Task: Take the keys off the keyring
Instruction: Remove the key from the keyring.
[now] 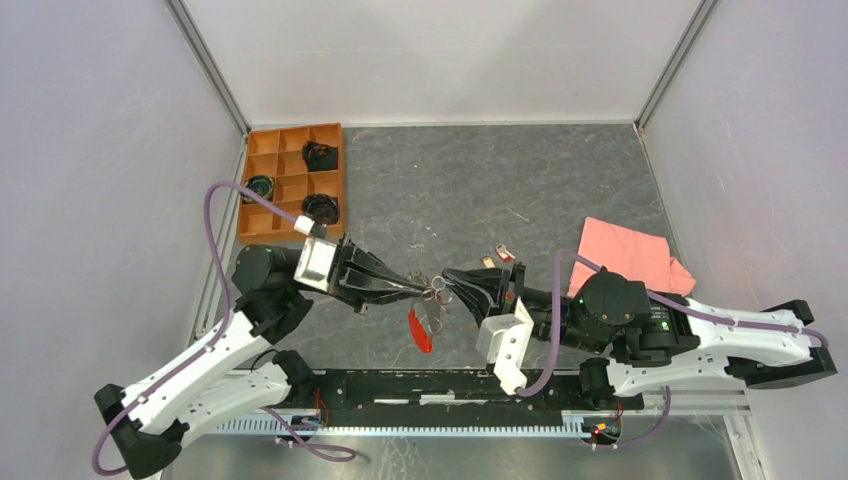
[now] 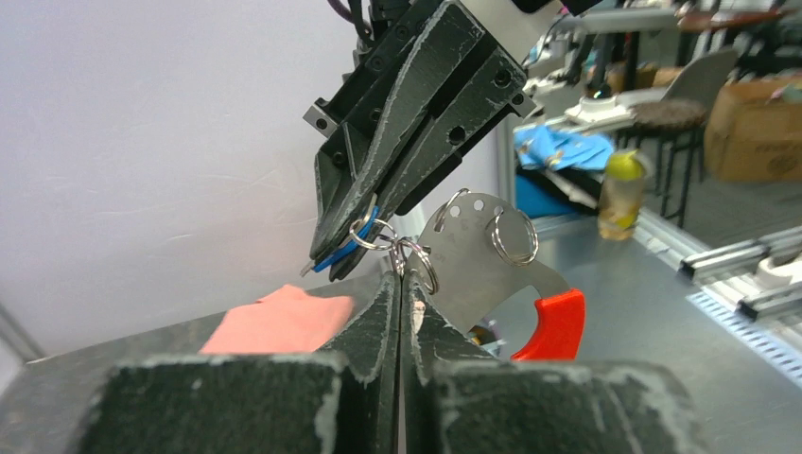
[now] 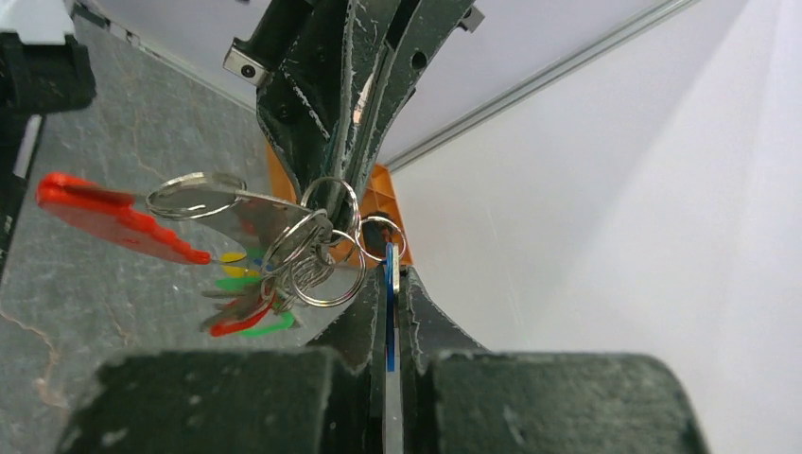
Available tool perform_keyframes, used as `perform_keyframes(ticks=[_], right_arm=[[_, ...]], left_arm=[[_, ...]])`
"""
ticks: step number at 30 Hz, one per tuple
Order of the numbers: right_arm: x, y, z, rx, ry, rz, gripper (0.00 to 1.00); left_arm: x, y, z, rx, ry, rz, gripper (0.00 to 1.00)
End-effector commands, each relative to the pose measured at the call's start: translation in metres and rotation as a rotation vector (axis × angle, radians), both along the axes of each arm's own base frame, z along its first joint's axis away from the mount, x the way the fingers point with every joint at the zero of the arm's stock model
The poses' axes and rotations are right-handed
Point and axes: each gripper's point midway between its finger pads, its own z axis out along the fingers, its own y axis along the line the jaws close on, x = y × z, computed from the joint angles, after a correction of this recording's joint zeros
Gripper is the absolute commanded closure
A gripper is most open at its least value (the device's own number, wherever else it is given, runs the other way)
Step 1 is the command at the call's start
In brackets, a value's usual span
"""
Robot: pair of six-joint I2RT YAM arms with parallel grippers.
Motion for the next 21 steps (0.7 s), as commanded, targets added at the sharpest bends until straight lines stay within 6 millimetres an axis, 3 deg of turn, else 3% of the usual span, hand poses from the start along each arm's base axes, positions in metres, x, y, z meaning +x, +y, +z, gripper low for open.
perform_keyframes(ticks=[1,7,14,21], right_arm=[[0.010,-0.002,-0.005,-0.032,-0.135,-0.064,1.00],[0.023,-0.006,-0.040,-0.138,-0.269,-0.165,1.00],[0.014,-0.010,-0.071,-0.145,-0.203,-0.103,1.00],[-0.003,-0.002,-0.107,-0.195,-0.075,-0.008,1.00]], left_arm=[[0.020,-0.011,-0.042,0.185,-0.171,0.160,0.98],[0.031,-0.014,-0.075,0.324,-0.243,0.261,0.98],[0.048,-0.011,-0.112,0.452,-0.268,0.373,0.98],[0.063,-0.008,-0.109,0.390,-0.282,0.491,0.98]])
